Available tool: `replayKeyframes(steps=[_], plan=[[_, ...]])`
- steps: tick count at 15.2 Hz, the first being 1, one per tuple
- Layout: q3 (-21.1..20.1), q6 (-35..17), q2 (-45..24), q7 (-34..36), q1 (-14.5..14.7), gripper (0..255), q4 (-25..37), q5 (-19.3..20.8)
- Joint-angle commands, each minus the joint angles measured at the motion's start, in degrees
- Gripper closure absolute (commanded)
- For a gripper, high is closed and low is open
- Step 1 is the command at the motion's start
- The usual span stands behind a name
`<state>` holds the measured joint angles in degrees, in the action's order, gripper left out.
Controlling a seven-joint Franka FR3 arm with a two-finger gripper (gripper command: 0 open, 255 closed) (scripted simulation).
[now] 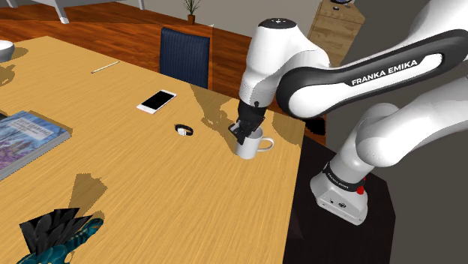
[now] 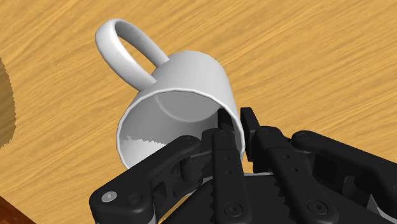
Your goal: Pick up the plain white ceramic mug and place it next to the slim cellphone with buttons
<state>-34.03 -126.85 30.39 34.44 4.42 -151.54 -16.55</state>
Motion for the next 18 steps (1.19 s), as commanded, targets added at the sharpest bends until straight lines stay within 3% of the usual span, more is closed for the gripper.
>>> replayKeyframes(steps=[1, 18], plan=[[0.65, 2.00, 1.10, -0.21, 0.16, 255, 0.89, 0.07], [4.83, 16.58, 5.90, -0.88, 0.08, 255, 10.70, 1.85]])
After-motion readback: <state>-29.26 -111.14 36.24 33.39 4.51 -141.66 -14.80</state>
